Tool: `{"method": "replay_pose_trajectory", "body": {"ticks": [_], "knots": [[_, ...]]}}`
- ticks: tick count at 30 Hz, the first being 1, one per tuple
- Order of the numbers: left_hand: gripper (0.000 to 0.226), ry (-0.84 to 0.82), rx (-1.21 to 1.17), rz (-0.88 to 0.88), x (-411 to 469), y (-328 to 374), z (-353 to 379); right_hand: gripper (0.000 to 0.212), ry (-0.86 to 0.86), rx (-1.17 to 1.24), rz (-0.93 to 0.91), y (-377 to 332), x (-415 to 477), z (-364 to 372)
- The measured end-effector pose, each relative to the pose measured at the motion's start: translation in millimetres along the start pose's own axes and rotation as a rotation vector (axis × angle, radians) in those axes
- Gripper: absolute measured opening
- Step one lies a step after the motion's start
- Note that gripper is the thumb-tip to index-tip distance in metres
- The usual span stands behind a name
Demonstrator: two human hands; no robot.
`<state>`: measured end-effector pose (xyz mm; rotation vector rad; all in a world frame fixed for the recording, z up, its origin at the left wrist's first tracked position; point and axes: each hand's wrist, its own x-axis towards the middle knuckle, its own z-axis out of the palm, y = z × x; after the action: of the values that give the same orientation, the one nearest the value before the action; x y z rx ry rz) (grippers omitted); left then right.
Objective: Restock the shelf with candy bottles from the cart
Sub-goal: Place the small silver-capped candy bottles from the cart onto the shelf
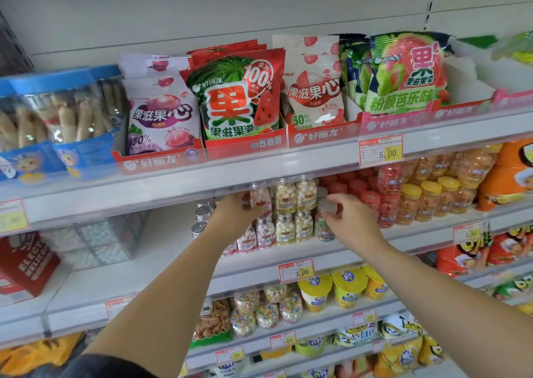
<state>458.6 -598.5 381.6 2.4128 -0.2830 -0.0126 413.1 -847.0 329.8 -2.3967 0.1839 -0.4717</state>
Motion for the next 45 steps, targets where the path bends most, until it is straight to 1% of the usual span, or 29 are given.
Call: {"method": "replay_pose_trajectory", "body": {"ticks": [14, 16, 19, 22, 24, 27, 29, 30, 33, 35, 38, 40, 42, 45], "knots": [[0.03, 0.013, 0.004, 0.018, -2.2, 1.6, 2.6, 0.038, -0.012, -0.007, -0.022, 2.9, 2.4, 2.0], [0.035, 0.02, -0.009, 0.015, -2.2, -0.8, 3.4, 0.038, -0.013, 0.006, -0.014, 2.6, 2.2, 1.9], [0.048, 0.04, 0.009, 0.012, -2.0, -3.6, 3.5, 0.036, -0.011, 0.008, -0.019, 2.3, 2.0, 1.8], [0.054, 0.065, 0.035, 0.028, -3.0, -7.3, 3.1, 0.037, -0.01, 0.013, -0.028, 1.5, 0.6, 0.9], [0.055, 0.09, 0.02, 0.032, -4.2, -10.6, 3.3, 0.036, 0.017, 0.014, -0.04, 0.3, -2.2, 0.1], [0.048, 0.165, -0.002, 0.036, -13.6, -12.8, 3.7, 0.032, 0.112, 0.065, -0.069, -5.6, -15.4, -1.9], [0.045, 0.242, -0.009, 0.083, -29.0, -13.1, 4.2, 0.028, 0.16, 0.127, -0.095, -12.2, -30.5, -1.9], [0.044, 0.274, -0.013, 0.112, -39.1, -13.0, 4.8, 0.027, 0.156, 0.153, -0.103, -15.8, -39.3, -0.3], [0.04, 0.309, -0.03, 0.165, -74.3, -16.2, 9.9, 0.019, 0.059, 0.205, -0.087, -25.7, -66.2, 12.3], [0.036, 0.283, -0.049, 0.164, -96.9, -24.8, 15.6, 0.016, -0.012, 0.22, -0.08, -32.7, -83.8, 24.7], [0.029, 0.202, -0.078, 0.129, -129.0, -54.2, 27.5, 0.013, -0.138, 0.208, -0.087, -38.8, -110.7, 50.2], [0.027, 0.153, -0.096, 0.064, -152.9, -86.7, 38.2, 0.012, -0.262, 0.2, -0.064, -36.6, -130.9, 73.7], [0.026, 0.084, -0.113, -0.045, -179.4, -125.3, 50.7, 0.012, -0.385, 0.182, -0.021, -29.2, -153.3, 100.5], [0.026, -0.032, -0.139, -0.221, -223.7, -187.3, 70.7, 0.015, -0.62, 0.106, 0.104, -6.3, -193.2, 148.6]]}}
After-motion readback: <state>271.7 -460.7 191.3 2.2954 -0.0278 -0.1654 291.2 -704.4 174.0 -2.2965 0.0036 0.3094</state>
